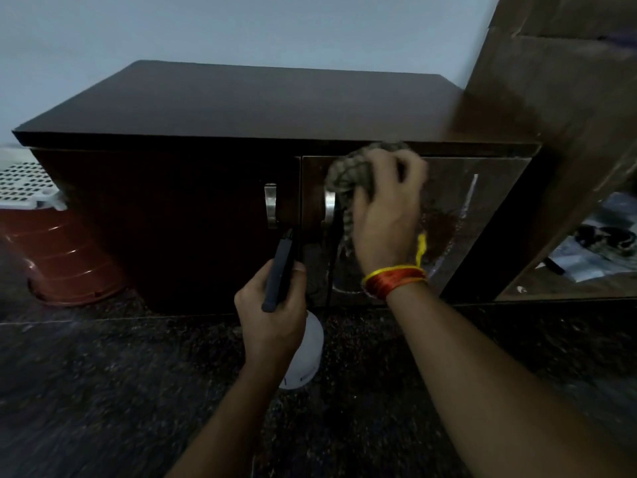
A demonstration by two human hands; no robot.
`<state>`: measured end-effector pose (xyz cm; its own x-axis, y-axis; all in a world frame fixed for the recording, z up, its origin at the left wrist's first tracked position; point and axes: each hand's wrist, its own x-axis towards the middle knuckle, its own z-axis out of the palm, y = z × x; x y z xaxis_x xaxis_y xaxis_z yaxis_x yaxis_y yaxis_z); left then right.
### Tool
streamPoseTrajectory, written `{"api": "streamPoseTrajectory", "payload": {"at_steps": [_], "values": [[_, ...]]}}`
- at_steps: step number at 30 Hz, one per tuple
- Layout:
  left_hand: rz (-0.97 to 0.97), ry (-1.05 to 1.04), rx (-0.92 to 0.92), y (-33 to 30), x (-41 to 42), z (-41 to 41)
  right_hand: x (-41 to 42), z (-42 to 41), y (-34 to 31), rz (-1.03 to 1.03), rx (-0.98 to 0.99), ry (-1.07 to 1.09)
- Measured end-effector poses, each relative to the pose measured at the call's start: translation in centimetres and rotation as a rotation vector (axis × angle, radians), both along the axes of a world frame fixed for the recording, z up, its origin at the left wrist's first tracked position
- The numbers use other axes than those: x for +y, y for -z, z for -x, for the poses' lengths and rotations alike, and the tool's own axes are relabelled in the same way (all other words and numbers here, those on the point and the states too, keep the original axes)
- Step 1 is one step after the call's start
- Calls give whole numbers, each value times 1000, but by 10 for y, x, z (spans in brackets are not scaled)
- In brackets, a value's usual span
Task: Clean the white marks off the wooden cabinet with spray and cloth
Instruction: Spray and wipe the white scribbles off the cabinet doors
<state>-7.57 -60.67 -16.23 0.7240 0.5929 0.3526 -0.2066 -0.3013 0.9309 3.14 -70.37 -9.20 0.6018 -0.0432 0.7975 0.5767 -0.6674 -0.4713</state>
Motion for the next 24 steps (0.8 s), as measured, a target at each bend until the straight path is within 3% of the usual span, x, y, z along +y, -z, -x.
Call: {"api": "streamPoseTrajectory", "payload": {"at_steps": [3,9,12,24], "values": [[14,5,9,0,5,1,-1,0,1,-94,49,65],[-30,-33,3,2,12,2,51,7,-1,313,-108,-32],[-26,-33,5,4,14,4,56,6,0,356,-97,-49],[71,66,-26,-6,-6,-13,-35,-17,6,-83,-13,157]]}}
